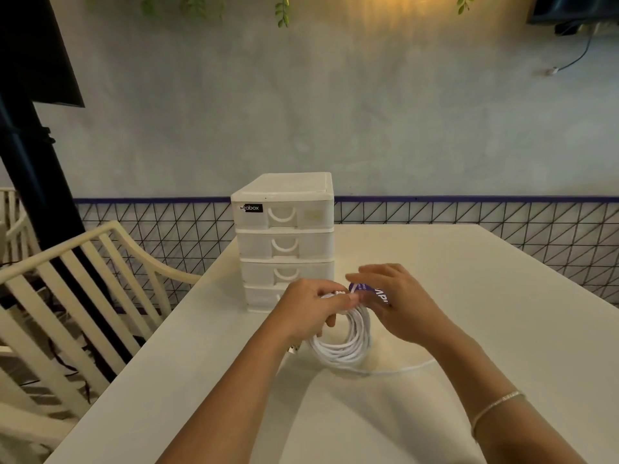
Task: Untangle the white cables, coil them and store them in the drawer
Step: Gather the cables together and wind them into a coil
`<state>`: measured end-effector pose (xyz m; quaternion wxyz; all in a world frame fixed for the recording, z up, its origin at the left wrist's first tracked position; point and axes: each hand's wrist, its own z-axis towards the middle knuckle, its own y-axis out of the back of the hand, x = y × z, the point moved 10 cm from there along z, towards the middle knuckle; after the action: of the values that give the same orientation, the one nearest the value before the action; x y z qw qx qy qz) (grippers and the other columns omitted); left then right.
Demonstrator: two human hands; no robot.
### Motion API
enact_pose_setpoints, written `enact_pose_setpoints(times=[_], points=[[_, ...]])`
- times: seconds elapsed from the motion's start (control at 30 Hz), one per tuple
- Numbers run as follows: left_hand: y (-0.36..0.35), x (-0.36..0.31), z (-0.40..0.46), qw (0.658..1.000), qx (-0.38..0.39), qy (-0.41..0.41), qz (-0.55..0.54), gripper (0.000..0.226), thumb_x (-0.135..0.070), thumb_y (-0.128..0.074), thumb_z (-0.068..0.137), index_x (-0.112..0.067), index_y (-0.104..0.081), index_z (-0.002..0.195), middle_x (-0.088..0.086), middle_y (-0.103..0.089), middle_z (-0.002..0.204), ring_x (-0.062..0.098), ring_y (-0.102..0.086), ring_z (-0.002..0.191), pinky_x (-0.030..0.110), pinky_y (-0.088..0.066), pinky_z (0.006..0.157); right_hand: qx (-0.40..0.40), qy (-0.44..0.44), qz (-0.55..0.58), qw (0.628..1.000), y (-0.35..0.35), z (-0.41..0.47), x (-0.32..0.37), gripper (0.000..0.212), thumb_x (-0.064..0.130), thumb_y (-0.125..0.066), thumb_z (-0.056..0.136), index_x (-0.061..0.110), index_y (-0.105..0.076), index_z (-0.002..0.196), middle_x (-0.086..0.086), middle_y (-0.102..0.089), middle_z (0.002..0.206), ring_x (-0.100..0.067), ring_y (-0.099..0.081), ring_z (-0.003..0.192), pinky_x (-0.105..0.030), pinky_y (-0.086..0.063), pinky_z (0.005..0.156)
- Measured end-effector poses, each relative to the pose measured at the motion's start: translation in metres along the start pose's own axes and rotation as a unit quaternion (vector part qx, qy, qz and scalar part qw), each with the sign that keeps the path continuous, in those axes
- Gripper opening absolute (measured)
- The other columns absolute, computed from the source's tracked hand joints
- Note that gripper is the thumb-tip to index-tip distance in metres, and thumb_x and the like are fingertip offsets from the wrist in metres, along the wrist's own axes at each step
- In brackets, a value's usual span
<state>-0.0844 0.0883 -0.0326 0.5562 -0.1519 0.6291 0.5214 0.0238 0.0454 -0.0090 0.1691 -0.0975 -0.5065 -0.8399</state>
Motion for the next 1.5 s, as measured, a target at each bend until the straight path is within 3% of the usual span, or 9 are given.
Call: enact_pose_setpoints(times=[0.13,0.33,0.5,0.63,0.77,0.9,1.07,1.3,1.5], points=[[-0.009,-0.002,-0.002,0.998,0.046,-0.01,-0.038,0.017,-0.038,-0.066,0.084,-0.022,-0.072,0.088,-0.004,-0.057,0.058,0.009,-0.044,0.042,0.023,-0.04,0.052,0.0,-0.013,0.045,0.999,0.015,-0.003,-0.001,0.021,0.024,-0.058,0.09,0.018,-0.072,0.103,0.007,-0.065,0.094,-0.012,-0.051,0.094,-0.016,-0.033,0.07],[-0.022,-0.004,-0.004,0.994,0.108,-0.014,-0.026,0.03,-0.02,-0.082,0.069,-0.015,-0.069,0.095,-0.002,-0.057,0.065,0.01,-0.044,0.045,0.026,-0.043,0.052,0.018,-0.072,0.27,0.96,0.011,-0.004,-0.01,0.02,0.014,-0.064,0.085,0.03,-0.069,0.075,-0.001,-0.067,0.084,-0.02,-0.063,0.079,-0.032,-0.052,0.075],[-0.021,-0.003,-0.003,0.997,0.075,-0.007,-0.013,0.037,-0.019,-0.081,0.07,-0.023,-0.062,0.101,-0.001,-0.061,0.073,0.012,-0.051,0.051,0.03,-0.049,0.057,0.045,-0.159,0.418,0.893,-0.007,-0.008,-0.022,0.013,0.008,-0.062,0.086,0.014,-0.073,0.083,-0.001,-0.072,0.076,-0.013,-0.064,0.072,-0.024,-0.052,0.071],[-0.021,-0.003,-0.002,0.998,0.065,-0.008,-0.01,0.048,-0.017,-0.082,0.069,-0.035,-0.05,0.101,-0.005,-0.062,0.079,0.013,-0.057,0.057,0.03,-0.052,0.061,0.082,-0.185,0.418,0.886,-0.015,-0.011,-0.027,0.014,0.011,-0.06,0.088,0.009,-0.073,0.089,0.0,-0.065,0.066,-0.006,-0.053,0.055,-0.017,-0.041,0.056],[-0.024,-0.009,-0.003,0.997,0.066,-0.026,-0.011,0.061,-0.015,-0.082,0.068,-0.036,-0.045,0.112,-0.009,-0.058,0.077,0.011,-0.056,0.059,0.028,-0.052,0.064,0.12,-0.207,0.429,0.871,-0.02,-0.017,-0.033,0.018,0.015,-0.057,0.09,0.008,-0.074,0.092,-0.013,-0.059,0.08,-0.024,-0.044,0.073,-0.035,-0.034,0.069],[-0.016,-0.01,0.002,0.999,0.012,-0.038,-0.024,0.054,-0.017,-0.085,0.063,-0.043,-0.052,0.097,-0.008,-0.06,0.076,0.008,-0.054,0.063,0.031,-0.051,0.072,0.102,-0.223,0.466,0.85,-0.022,-0.016,-0.033,0.021,0.011,-0.053,0.092,-0.001,-0.071,0.092,-0.016,-0.057,0.08,-0.026,-0.043,0.072,-0.032,-0.035,0.063],[-0.004,-0.012,0.001,0.996,-0.051,-0.065,-0.013,0.043,-0.023,-0.085,0.063,-0.042,-0.053,0.085,-0.013,-0.061,0.076,-0.001,-0.053,0.061,0.011,-0.043,0.06,0.057,-0.254,0.535,0.804,-0.029,-0.015,-0.033,0.021,0.006,-0.05,0.093,-0.002,-0.069,0.093,-0.019,-0.067,0.091,-0.028,-0.061,0.082,-0.042,-0.05,0.086],[0.004,-0.006,0.004,0.996,-0.068,-0.043,-0.045,0.041,-0.029,-0.078,0.073,-0.036,-0.061,0.109,-0.017,-0.062,0.085,0.0,-0.056,0.072,0.018,-0.045,0.066,0.047,-0.238,0.549,0.8,-0.027,-0.012,-0.034,0.022,0.001,-0.048,0.093,0.004,-0.069,0.09,-0.013,-0.069,0.082,-0.023,-0.062,0.074,-0.031,-0.051,0.071],[0.003,-0.005,0.005,0.996,-0.059,-0.045,-0.042,0.029,-0.029,-0.075,0.077,-0.035,-0.064,0.103,-0.014,-0.063,0.082,0.004,-0.056,0.07,0.021,-0.044,0.065,0.064,-0.218,0.572,0.788,-0.03,-0.013,-0.029,0.023,-0.002,-0.049,0.091,0.005,-0.07,0.093,-0.01,-0.072,0.086,-0.017,-0.066,0.072,-0.024,-0.055,0.066]])
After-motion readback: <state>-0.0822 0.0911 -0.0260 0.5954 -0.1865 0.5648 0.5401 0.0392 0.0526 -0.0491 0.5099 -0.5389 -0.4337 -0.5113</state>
